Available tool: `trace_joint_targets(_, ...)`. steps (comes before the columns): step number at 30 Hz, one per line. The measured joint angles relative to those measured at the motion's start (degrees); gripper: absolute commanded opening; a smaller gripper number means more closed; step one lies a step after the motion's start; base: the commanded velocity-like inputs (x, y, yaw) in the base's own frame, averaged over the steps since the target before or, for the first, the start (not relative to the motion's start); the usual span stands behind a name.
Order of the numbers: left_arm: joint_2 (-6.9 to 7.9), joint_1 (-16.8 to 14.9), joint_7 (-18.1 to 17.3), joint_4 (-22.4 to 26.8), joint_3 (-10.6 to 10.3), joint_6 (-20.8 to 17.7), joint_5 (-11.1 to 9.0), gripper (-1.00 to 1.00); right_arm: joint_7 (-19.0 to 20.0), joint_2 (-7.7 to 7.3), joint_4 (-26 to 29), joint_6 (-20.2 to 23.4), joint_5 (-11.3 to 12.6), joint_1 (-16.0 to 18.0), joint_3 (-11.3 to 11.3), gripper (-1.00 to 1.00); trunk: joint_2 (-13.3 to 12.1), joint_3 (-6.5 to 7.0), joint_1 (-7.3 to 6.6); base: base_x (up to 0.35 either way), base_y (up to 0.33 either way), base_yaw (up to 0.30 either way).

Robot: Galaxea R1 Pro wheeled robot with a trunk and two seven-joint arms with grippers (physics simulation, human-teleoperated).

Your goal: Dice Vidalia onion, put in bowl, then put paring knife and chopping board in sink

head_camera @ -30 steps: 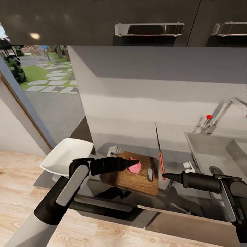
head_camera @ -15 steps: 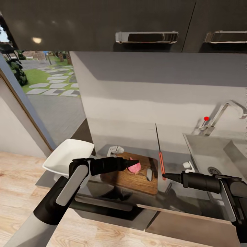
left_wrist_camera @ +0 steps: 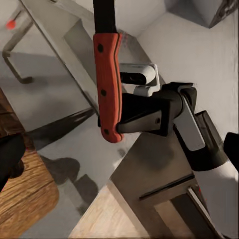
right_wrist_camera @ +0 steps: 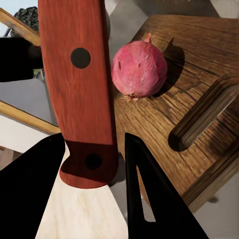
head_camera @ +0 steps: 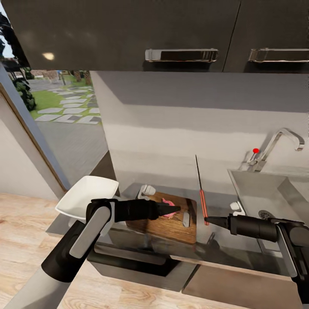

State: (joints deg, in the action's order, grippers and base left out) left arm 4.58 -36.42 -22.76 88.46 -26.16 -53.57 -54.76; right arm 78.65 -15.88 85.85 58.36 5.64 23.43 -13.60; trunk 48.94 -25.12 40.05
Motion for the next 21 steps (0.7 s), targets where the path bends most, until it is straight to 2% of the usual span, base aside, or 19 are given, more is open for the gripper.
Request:
trace_joint_targets(8,0.15,0.0,-11.4,0.0,0.0,-2.0,0.1,1.0,0.1,-0.44,0.1,0.0,0.1,0.0,-0.2,-1.0,0.0,0.76,0.0,0.0,0.0,0.0)
trace_joint_targets(12,0.6,0.0,-14.5,0.0,0.2,-2.9,0.2,1.0,0.1,-0.78,0.1,0.0,0.3,0.0,-0.4,-1.0,0.0,1.13,0.0,0.0,0.0,0.0)
trace_joint_targets(15,2.9,0.0,-16.9,0.0,0.3,-3.1,0.3,1.0,0.1,-1.02,0.1,0.1,2.2,0.0,-0.5,-1.0,0.0,1.42,0.0,0.0,0.0,0.0)
trace_joint_targets(18,4.58,0.0,-21.5,0.0,0.5,-3.2,0.2,1.0,0.0,-1.38,0.0,0.0,2.9,0.0,-0.5,-1.0,0.0,1.7,0.0,0.0,0.011,0.0)
trace_joint_targets(21,7.13,0.0,-25.8,0.0,0.7,-3.3,0.3,1.0,0.0,-1.83,0.0,-0.1,3.0,0.0,-0.7,-1.0,0.0,1.98,0.0,0.0,0.13,0.0)
